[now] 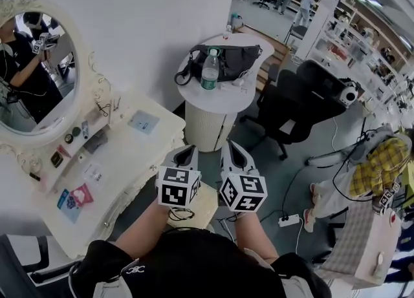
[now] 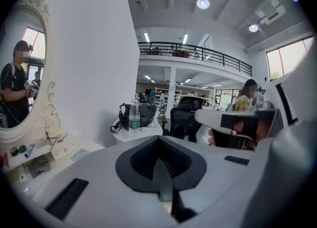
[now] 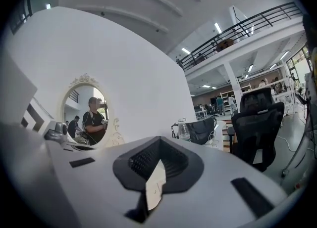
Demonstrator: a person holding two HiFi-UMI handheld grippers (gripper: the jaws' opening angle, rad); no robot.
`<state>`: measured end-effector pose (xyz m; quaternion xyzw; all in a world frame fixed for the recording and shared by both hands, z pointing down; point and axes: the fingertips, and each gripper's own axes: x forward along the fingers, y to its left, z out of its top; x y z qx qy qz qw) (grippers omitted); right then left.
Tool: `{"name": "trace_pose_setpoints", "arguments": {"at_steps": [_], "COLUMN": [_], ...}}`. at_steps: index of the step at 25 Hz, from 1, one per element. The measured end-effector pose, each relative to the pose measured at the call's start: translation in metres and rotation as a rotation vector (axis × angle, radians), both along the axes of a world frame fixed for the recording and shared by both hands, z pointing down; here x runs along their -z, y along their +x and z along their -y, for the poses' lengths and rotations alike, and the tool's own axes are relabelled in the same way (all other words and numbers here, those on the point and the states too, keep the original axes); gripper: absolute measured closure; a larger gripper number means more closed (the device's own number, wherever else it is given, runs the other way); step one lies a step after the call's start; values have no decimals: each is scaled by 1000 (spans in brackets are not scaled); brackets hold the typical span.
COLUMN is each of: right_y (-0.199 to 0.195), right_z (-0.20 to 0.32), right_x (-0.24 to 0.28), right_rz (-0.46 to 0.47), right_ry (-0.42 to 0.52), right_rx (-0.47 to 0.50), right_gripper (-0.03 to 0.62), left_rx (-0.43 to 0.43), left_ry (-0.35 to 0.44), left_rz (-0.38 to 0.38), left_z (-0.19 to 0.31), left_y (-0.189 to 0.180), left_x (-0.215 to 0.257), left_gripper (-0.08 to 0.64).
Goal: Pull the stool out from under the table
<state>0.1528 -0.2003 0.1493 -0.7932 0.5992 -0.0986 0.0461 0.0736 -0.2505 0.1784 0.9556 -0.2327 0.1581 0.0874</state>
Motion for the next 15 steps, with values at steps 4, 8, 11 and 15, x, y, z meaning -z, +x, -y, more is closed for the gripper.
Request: {"name": "trace_pose_setpoints", "arguments": {"at_steps": [4, 8, 11, 15], "right_y": [0, 8, 8, 3], "right_z": [-3, -5, 3, 27], "right_x": [-4, 3, 0, -11], "right_rz": [-1, 11, 25, 20], "right_ry": [-14, -12, -51, -58], "right_rx": [4, 4, 18, 7], "right_gripper": [583, 583, 583, 583], "left_rx": [8, 16, 23, 3], "left_ry": [-9, -7, -41, -34], "left_rz": [-2, 7, 15, -5], "left_z": [-1, -1, 4, 28], "left_y": [-1, 5, 6, 4], "left_x": [-2, 6, 5, -1], "left_gripper": [563, 563, 563, 563]}}
